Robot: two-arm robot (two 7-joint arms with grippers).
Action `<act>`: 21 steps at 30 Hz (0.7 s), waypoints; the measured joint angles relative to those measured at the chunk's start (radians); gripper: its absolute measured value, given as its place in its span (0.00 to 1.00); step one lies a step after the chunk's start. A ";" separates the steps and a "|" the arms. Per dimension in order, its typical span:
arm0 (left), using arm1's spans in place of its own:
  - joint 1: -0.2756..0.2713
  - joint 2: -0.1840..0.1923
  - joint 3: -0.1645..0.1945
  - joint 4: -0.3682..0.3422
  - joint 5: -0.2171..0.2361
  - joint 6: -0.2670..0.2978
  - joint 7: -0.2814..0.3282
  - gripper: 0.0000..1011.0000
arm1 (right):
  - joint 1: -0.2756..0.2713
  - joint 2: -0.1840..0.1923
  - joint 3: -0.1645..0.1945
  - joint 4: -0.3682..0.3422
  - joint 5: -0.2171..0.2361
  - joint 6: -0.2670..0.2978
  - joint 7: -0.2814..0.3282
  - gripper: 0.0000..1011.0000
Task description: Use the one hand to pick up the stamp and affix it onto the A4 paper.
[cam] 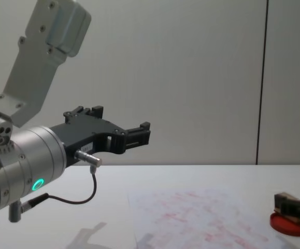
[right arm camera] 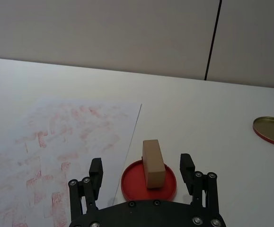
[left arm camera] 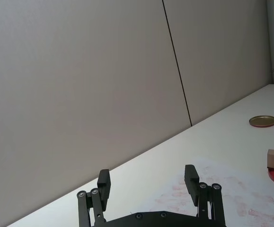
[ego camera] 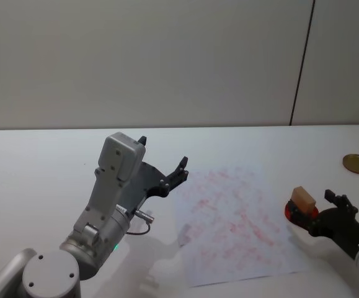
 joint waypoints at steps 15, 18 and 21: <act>0.000 0.000 0.000 0.000 0.000 0.000 0.000 0.98 | 0.044 -0.024 -0.009 0.078 -0.023 -0.008 0.004 0.99; 0.000 0.000 0.000 0.000 0.000 0.000 0.000 0.98 | 0.055 -0.030 -0.011 0.095 -0.029 -0.010 0.006 0.93; 0.000 0.000 0.000 0.000 0.000 0.000 0.000 0.98 | 0.065 -0.034 -0.012 0.110 -0.034 -0.011 0.009 0.85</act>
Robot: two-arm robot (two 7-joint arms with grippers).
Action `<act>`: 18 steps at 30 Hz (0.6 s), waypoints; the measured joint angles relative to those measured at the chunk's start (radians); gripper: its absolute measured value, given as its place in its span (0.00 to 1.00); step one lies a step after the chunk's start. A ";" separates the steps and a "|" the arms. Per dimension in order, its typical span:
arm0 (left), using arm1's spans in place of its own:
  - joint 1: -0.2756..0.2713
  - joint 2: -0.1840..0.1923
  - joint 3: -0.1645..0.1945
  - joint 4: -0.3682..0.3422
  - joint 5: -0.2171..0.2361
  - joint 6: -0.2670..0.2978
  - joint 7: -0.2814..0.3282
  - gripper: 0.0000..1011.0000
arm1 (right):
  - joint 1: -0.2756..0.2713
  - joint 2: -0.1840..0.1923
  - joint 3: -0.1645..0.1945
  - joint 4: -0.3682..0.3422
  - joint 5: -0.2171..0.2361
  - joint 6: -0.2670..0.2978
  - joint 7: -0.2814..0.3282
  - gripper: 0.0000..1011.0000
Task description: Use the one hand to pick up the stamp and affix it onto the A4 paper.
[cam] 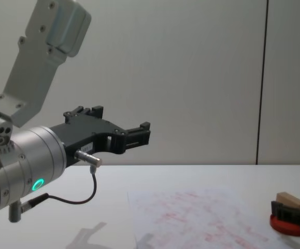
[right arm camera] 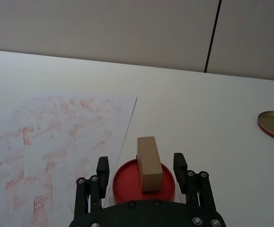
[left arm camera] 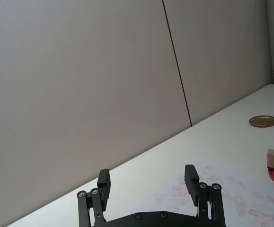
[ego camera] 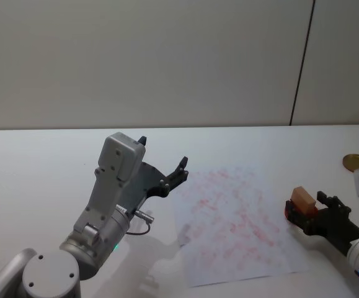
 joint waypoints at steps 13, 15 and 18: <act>0.000 0.000 0.000 0.000 0.000 0.000 0.000 0.98 | 0.030 -0.013 -0.003 0.044 -0.015 -0.005 0.006 0.48; 0.000 0.000 0.000 0.000 0.000 0.000 0.000 0.98 | 0.031 -0.014 -0.003 0.046 -0.016 -0.007 0.007 0.42; 0.000 0.000 0.000 0.000 0.000 0.000 0.000 0.98 | 0.035 -0.015 -0.004 0.052 -0.020 -0.011 0.007 0.31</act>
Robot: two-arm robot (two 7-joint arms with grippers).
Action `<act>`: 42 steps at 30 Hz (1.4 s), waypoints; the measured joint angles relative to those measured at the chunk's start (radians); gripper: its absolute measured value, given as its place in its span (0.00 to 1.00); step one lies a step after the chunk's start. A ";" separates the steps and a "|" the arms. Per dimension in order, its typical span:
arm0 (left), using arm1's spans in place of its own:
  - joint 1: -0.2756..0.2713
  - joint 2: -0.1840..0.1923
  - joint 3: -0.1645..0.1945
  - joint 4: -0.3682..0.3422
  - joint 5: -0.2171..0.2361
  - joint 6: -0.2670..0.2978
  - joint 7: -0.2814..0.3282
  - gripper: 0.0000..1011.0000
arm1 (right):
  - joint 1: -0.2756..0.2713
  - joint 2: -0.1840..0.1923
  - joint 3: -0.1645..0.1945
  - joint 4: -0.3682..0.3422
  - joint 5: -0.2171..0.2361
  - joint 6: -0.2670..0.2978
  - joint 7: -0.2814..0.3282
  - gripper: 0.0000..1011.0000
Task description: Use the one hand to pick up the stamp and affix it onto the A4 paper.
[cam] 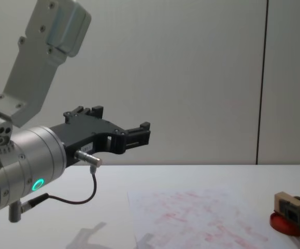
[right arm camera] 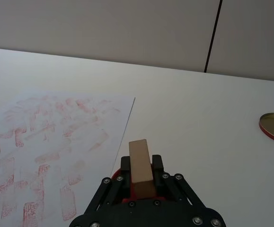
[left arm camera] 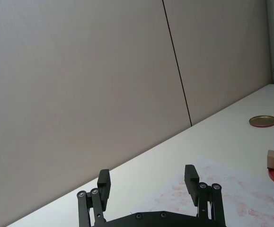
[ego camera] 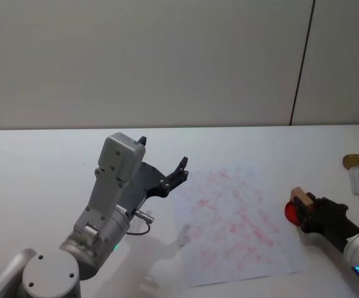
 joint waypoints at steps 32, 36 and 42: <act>0.000 0.000 0.000 0.000 0.000 0.000 0.000 0.98 | -0.029 -0.020 -0.052 -0.125 -0.036 -0.031 0.119 0.22; 0.000 0.000 0.000 0.000 0.000 0.000 0.000 0.98 | -0.040 -0.023 -0.062 -0.137 -0.033 -0.018 0.130 0.22; 0.000 0.000 0.000 0.000 0.000 0.000 0.000 0.98 | -0.059 -0.025 -0.078 -0.155 -0.029 -0.005 0.144 0.22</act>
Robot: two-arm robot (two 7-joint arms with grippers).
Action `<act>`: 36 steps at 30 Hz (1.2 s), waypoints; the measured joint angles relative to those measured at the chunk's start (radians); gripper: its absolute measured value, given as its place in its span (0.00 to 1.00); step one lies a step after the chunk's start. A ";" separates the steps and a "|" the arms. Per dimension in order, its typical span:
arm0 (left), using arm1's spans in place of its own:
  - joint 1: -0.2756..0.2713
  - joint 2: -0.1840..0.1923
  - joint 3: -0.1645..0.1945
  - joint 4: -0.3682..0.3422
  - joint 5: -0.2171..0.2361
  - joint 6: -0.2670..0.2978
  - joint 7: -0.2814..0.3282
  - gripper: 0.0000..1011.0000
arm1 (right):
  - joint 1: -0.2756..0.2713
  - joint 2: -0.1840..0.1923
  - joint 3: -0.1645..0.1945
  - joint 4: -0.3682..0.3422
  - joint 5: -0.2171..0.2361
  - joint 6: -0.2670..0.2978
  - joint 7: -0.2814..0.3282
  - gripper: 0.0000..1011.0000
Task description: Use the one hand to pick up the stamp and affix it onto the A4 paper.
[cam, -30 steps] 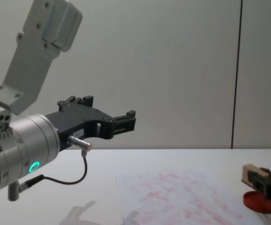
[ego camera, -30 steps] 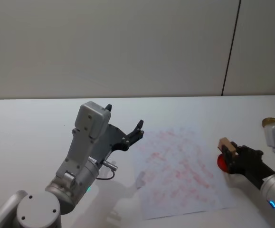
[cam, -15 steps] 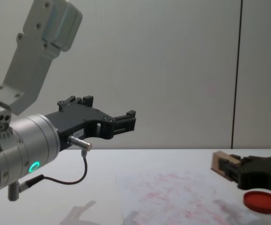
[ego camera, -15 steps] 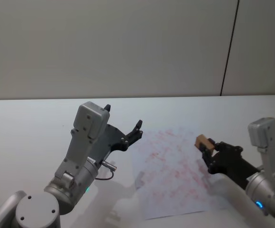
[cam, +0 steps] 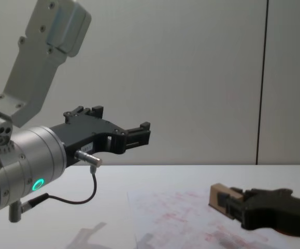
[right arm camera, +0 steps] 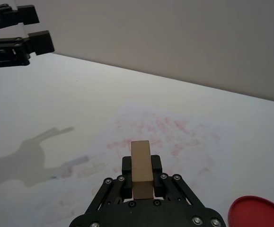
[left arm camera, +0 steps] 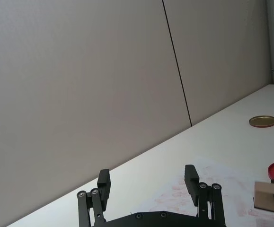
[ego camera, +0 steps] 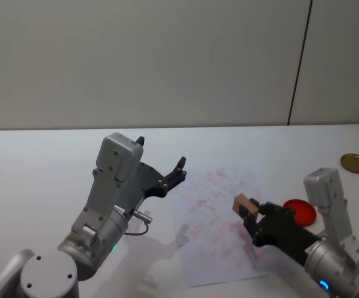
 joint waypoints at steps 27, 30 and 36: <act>0.000 0.000 0.000 0.000 0.000 0.000 0.000 0.98 | -0.062 0.009 -0.037 -0.020 -0.009 0.037 0.020 0.22; 0.000 0.000 0.000 0.000 0.000 0.000 0.000 0.98 | -0.062 0.010 -0.038 -0.017 -0.011 0.040 0.021 0.22; 0.000 0.000 0.000 0.000 0.000 0.000 0.000 0.98 | -0.058 0.012 -0.036 -0.011 -0.012 0.051 0.029 0.22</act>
